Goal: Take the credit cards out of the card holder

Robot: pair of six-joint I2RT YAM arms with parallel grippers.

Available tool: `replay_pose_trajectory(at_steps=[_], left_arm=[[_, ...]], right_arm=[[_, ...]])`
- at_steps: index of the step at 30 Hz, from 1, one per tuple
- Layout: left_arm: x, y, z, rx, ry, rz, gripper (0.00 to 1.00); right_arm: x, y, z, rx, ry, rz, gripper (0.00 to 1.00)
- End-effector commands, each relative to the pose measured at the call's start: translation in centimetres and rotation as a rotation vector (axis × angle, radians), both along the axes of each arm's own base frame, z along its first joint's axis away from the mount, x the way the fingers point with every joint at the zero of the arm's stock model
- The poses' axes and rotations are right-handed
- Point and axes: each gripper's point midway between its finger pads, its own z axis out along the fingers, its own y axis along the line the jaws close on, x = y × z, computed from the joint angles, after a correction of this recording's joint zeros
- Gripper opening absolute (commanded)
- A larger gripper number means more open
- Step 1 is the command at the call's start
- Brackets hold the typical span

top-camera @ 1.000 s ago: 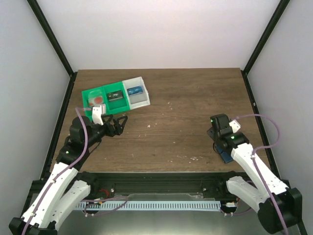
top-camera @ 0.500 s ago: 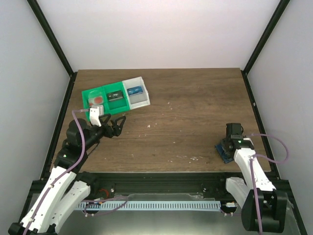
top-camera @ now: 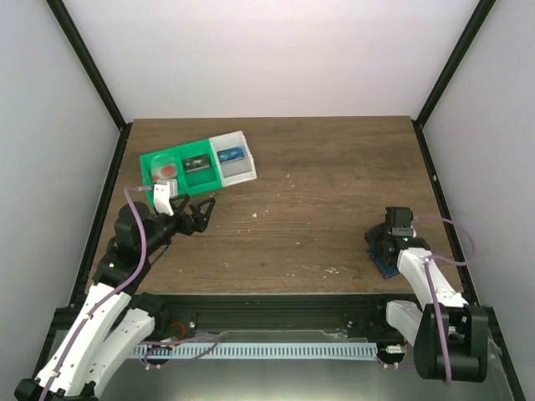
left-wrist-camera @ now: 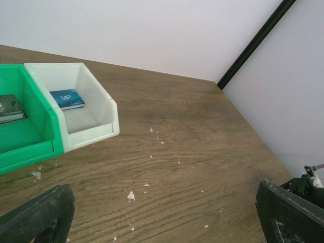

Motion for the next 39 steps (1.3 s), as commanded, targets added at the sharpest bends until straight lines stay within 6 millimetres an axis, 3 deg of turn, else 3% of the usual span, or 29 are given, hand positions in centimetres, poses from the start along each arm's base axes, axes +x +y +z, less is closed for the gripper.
replay_pose_trajectory(at_steps=[1,8,11,13,19,24,26,35,39], left_arm=[[0.1,0.0,0.1,0.008,-0.018,0.001,0.99],[0.2,-0.2,-0.1,0.005,-0.012,-0.003,0.99],[0.3,-0.2,-0.2,0.006,-0.009,-0.003,0.99],[0.3,-0.2,-0.2,0.006,-0.008,-0.004,0.99],[0.3,-0.3,-0.4,0.006,-0.001,-0.012,0.99],[0.2,-0.5,-0.5,0.004,-0.005,-0.023,1.00],[0.2,-0.5,-0.5,0.005,-0.002,-0.025,1.00],[0.0,-0.5,-0.3,0.007,-0.010,-0.024,1.00],[0.0,-0.4,-0.3,0.008,-0.012,-0.019,1.00]], right_arm=[[0.5,1.9,-0.9,0.091,-0.018,0.083,0.32],[1.9,7.2,-0.5,0.269,-0.095,0.277,0.32],[2.2,8.0,-0.1,0.281,-0.087,0.297,0.34],[2.3,7.0,0.3,0.233,-0.067,0.256,0.39],[-0.2,-1.3,2.2,-0.077,0.080,-0.100,0.54],[-3.0,-5.0,3.2,-0.158,0.075,-0.290,0.64],[-4.3,-6.3,2.6,-0.184,0.097,-0.361,0.77],[-3.9,-5.8,-0.6,-0.098,0.152,-0.401,0.92],[-0.7,-3.5,-1.2,-0.024,0.041,-0.194,0.93]])
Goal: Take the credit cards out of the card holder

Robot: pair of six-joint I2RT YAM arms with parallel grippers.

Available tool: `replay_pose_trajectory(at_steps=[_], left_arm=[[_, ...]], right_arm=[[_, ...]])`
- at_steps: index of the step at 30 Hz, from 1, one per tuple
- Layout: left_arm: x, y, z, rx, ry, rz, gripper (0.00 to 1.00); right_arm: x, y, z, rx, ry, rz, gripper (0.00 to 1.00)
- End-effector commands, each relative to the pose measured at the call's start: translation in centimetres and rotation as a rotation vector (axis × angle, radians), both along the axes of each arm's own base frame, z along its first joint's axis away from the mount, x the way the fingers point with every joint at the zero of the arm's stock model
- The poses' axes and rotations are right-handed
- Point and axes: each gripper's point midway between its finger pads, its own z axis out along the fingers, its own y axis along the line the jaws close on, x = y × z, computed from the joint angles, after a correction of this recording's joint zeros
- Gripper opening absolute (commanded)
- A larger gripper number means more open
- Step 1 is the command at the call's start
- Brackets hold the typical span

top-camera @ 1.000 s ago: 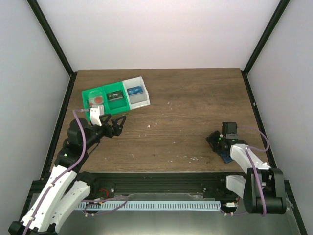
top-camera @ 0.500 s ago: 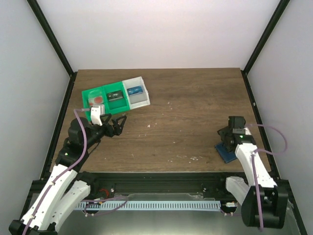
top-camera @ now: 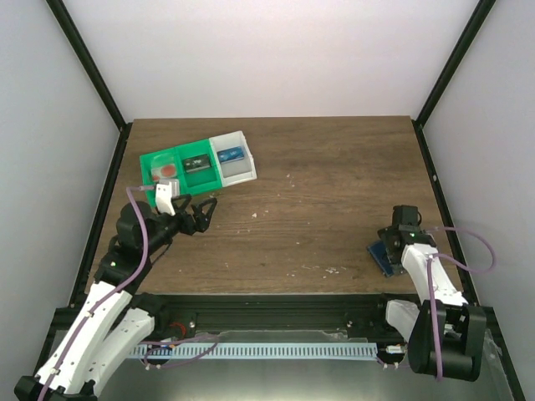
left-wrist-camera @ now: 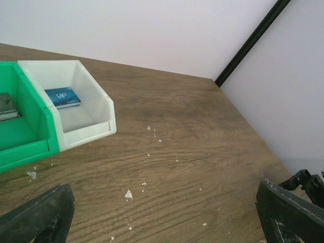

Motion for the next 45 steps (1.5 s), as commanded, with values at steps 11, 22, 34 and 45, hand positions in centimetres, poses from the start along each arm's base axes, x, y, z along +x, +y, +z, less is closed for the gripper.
replay_pose_trajectory(at_steps=[11,22,34,45], left_arm=[[-0.1,0.1,-0.1,0.007,-0.016,0.004,1.00],[0.1,-0.1,-0.9,0.009,0.010,0.004,1.00],[0.6,-0.6,-2.3,0.014,0.081,-0.009,0.95],[-0.7,-5.0,-3.9,-0.063,0.242,-0.269,0.68]], right_arm=[[7.1,10.0,-1.0,0.327,-0.295,0.674,0.87],[6.9,19.5,-1.1,0.407,-0.214,0.988,0.78],[5.2,23.2,0.6,0.310,-0.143,1.093,0.72],[3.3,21.8,-0.4,0.282,-0.125,1.079,0.71]])
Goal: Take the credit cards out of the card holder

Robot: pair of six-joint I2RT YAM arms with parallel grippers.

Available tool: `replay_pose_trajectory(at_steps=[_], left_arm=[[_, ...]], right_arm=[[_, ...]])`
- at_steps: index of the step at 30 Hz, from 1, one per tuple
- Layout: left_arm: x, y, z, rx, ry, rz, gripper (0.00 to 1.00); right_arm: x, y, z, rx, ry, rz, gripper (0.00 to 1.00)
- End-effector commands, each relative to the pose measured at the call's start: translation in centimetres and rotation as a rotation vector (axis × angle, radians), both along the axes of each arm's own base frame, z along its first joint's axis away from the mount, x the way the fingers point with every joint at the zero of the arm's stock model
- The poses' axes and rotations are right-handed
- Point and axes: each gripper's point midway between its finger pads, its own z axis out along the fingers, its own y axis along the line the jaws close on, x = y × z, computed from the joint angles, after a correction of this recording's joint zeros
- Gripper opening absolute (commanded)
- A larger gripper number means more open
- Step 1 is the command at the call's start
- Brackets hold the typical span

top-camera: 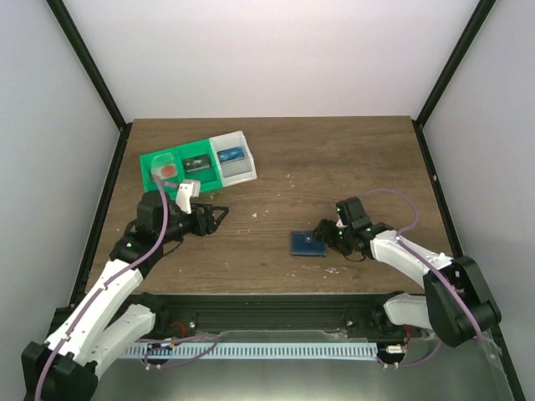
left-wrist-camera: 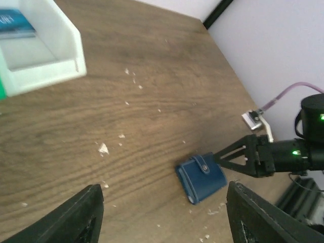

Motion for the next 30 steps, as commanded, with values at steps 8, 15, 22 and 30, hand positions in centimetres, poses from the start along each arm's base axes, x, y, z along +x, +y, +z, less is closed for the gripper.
replay_pose_trajectory(at_steps=[8,15,22,30], left_arm=[[-1.1,-3.0,-2.9,-0.126,0.204,-0.132,0.60],[-1.9,-4.1,-4.2,-0.235,0.286,-0.177,0.57],[-1.9,-4.1,-6.1,-0.247,0.347,-0.158,0.53],[-1.7,-4.3,-5.6,-0.264,0.342,-0.164,0.55]], right_arm=[[-3.1,2.8,-1.0,0.093,0.041,0.156,0.61],[-6.2,7.5,0.2,0.166,0.030,0.317,0.53],[-8.3,10.0,1.1,0.104,0.033,0.429,0.50],[-4.9,6.7,3.5,-0.152,-0.128,0.373,0.43]])
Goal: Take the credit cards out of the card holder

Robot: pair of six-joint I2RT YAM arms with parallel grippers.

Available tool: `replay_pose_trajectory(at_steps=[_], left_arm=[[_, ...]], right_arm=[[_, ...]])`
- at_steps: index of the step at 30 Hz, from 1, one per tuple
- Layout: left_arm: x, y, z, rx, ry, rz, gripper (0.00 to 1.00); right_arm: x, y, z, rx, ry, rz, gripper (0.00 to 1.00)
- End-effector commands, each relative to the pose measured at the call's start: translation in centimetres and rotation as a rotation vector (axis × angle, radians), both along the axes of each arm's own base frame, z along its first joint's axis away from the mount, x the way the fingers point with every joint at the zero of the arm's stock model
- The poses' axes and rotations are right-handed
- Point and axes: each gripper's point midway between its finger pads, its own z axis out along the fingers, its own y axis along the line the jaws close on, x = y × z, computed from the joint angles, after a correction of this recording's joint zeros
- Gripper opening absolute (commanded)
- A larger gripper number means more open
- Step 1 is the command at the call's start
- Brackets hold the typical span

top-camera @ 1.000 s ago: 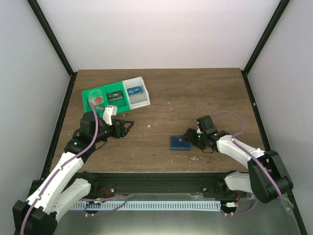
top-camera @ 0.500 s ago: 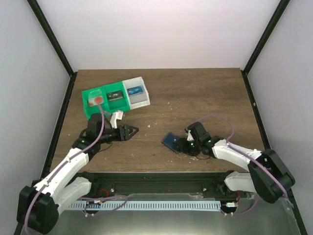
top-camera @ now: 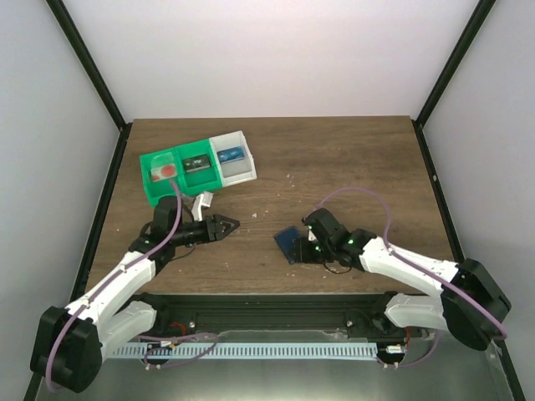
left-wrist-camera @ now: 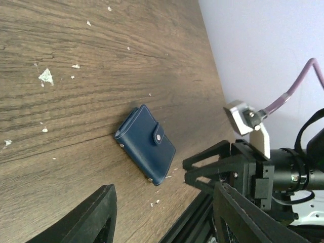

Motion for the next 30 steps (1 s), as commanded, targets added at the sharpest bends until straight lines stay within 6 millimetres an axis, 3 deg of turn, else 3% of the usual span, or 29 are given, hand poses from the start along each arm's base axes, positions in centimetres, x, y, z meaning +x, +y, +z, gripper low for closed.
replay_pose_trajectory(at_steps=[1,8,16,30], left_arm=[[0.0,-0.4,1.1,-0.036,-0.029,-0.015,0.55],[-0.4,0.0,0.3,-0.013,-0.014,-0.004,0.56],[-1.1,0.4,-0.6,-0.013,-0.008,0.005,0.56],[-1.3,0.6,-2.0,0.010,0.010,0.012,0.57]], right_arm=[[3.2,-1.9,1.7,-0.168,-0.153,-0.040,0.41],[5.5,-0.7,0.9,-0.230,-0.206,-0.006,0.35],[5.9,-0.1,-0.6,-0.262,-0.206,0.045,0.32],[7.3,0.2,-0.2,-0.355,-0.216,0.056,0.29]])
